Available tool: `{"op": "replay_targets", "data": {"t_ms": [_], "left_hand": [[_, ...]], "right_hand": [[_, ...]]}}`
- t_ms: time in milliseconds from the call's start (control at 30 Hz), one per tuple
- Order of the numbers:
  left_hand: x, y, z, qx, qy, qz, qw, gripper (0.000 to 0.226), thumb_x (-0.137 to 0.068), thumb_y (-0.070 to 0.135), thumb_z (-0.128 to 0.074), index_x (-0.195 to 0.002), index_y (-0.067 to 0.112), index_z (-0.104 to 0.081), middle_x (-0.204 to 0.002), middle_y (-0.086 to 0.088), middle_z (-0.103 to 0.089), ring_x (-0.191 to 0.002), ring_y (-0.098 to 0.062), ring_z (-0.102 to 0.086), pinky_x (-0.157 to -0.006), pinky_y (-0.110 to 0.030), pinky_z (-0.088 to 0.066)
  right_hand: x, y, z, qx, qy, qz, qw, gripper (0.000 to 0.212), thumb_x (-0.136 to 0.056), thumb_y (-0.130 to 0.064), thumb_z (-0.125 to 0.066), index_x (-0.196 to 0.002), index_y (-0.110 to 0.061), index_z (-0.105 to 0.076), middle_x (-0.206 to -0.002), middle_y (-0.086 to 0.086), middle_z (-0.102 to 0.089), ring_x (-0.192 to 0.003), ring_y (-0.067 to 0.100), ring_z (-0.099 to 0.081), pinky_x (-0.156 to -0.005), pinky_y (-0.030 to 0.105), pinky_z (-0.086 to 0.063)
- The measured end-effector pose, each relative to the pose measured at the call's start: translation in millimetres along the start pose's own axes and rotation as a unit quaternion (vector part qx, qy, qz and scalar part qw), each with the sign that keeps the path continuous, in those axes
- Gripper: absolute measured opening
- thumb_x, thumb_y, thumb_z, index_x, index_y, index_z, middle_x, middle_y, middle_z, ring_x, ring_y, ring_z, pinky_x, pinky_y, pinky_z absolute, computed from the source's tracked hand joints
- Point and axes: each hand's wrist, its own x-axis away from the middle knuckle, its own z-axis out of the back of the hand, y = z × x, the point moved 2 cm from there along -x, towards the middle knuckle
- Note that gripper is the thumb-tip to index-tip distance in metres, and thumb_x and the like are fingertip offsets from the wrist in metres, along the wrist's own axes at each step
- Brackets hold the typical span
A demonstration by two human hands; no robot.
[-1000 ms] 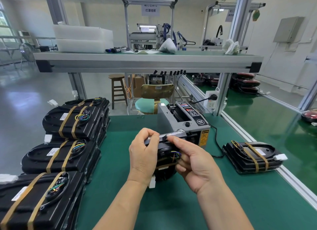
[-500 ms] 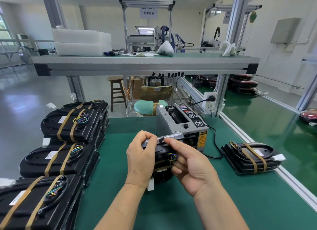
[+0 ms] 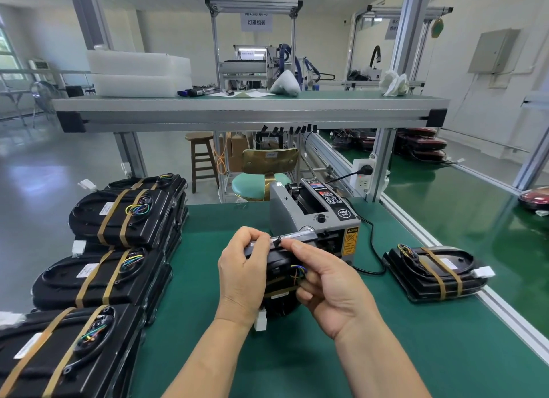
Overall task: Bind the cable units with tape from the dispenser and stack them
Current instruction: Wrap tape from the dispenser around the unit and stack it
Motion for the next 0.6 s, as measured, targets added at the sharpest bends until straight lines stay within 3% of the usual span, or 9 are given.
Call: {"op": "replay_targets", "data": {"t_ms": [167, 267, 433, 533, 600], "left_hand": [[-0.1, -0.8, -1.5, -0.025, 0.012, -0.020, 0.999, 0.019, -0.084, 0.026, -0.072, -0.071, 0.025, -0.059, -0.067, 0.011, -0.062, -0.065, -0.008, -0.057, -0.064, -0.020, -0.047], [-0.8, 0.2, -1.1, -0.023, 0.007, -0.018, 1.000, 0.013, -0.077, 0.036, -0.069, -0.072, 0.028, -0.060, -0.068, 0.012, -0.063, -0.066, -0.008, -0.058, -0.064, -0.019, -0.048], [-2.8, -1.1, 1.9, -0.030, -0.005, -0.005, 1.000, 0.015, -0.077, 0.038, -0.070, -0.072, 0.028, -0.061, -0.069, 0.012, -0.065, -0.064, -0.004, -0.058, -0.062, -0.016, -0.047], [-3.2, -2.7, 4.8, -0.029, -0.002, 0.010, 1.000, 0.017, -0.076, 0.041, -0.069, -0.071, 0.027, -0.061, -0.069, 0.012, -0.065, -0.065, -0.004, -0.058, -0.065, -0.020, -0.048], [-3.3, -3.1, 5.5, -0.025, -0.006, 0.014, 1.000, 0.018, -0.077, 0.041, -0.069, -0.072, 0.026, -0.061, -0.070, 0.010, -0.065, -0.066, -0.006, -0.059, -0.066, -0.024, -0.048]], "right_hand": [[0.4, -0.3, 1.0, 0.007, -0.003, 0.011, 1.000, 0.016, -0.087, -0.018, -0.066, -0.091, -0.018, -0.081, -0.041, -0.010, -0.022, -0.039, 0.007, -0.016, -0.041, 0.019, -0.020], [0.9, -1.1, 2.4, 0.022, -0.005, 0.025, 0.999, 0.018, -0.089, -0.018, -0.064, -0.091, -0.018, -0.081, -0.040, -0.010, -0.023, -0.038, 0.006, -0.018, -0.041, 0.018, -0.019], [5.4, -8.7, 5.6, 0.066, 0.025, 0.113, 0.991, 0.016, -0.092, -0.010, -0.063, -0.091, -0.011, -0.079, -0.049, -0.009, -0.061, -0.039, -0.001, -0.048, -0.039, 0.009, -0.034], [2.7, -16.1, 16.8, 0.081, 0.090, 0.204, 0.971, 0.018, -0.091, -0.006, -0.064, -0.092, -0.017, -0.079, -0.074, -0.008, -0.075, -0.062, -0.002, -0.067, -0.054, 0.006, -0.046], [-0.1, -15.7, 23.7, 0.122, 0.122, 0.236, 0.956, 0.022, -0.092, -0.008, -0.064, -0.092, -0.024, -0.079, -0.088, -0.009, -0.077, -0.081, -0.001, -0.070, -0.067, 0.009, -0.048]]}}
